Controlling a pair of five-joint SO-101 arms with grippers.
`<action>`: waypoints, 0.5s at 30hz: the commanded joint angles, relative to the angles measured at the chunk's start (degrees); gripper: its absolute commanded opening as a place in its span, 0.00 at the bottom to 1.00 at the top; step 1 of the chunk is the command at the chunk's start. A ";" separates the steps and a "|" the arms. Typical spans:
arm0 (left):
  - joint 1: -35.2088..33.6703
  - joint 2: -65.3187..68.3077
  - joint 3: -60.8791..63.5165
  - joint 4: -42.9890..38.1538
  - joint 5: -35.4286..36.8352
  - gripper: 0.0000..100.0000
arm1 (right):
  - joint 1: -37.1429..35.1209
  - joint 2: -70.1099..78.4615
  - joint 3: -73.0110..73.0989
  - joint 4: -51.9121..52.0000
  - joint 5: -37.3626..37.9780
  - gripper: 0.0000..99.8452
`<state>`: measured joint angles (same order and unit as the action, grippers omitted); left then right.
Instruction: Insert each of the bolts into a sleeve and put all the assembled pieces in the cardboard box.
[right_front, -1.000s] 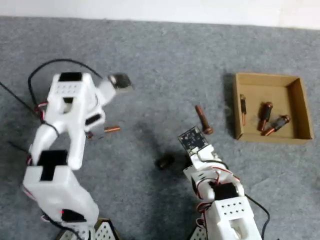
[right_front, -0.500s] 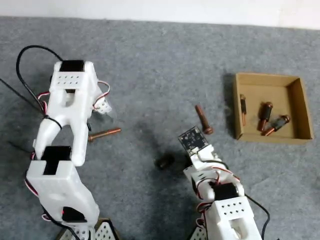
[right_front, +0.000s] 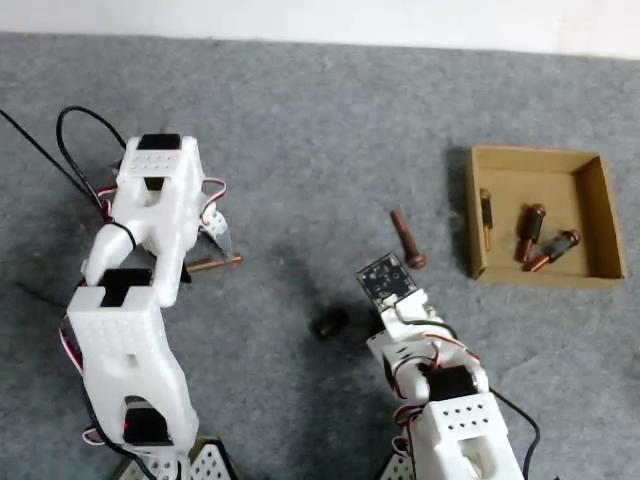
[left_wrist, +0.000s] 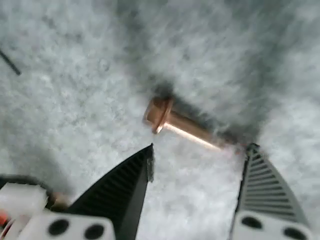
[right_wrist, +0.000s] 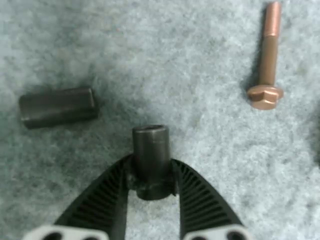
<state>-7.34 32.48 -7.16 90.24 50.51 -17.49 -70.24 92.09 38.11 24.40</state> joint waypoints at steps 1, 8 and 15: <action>-1.54 1.89 -0.48 -3.78 0.79 0.27 | 0.40 -0.92 -0.22 -0.13 -0.18 0.00; -2.15 3.82 -0.31 -4.31 0.79 0.27 | 0.40 -0.92 -0.22 -0.13 -0.18 0.00; -2.15 4.53 -0.48 -4.57 5.19 0.20 | 0.40 -0.92 -0.22 -0.13 -0.18 0.00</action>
<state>-8.84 35.65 -7.25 88.31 53.58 -17.49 -70.33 92.09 38.11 24.40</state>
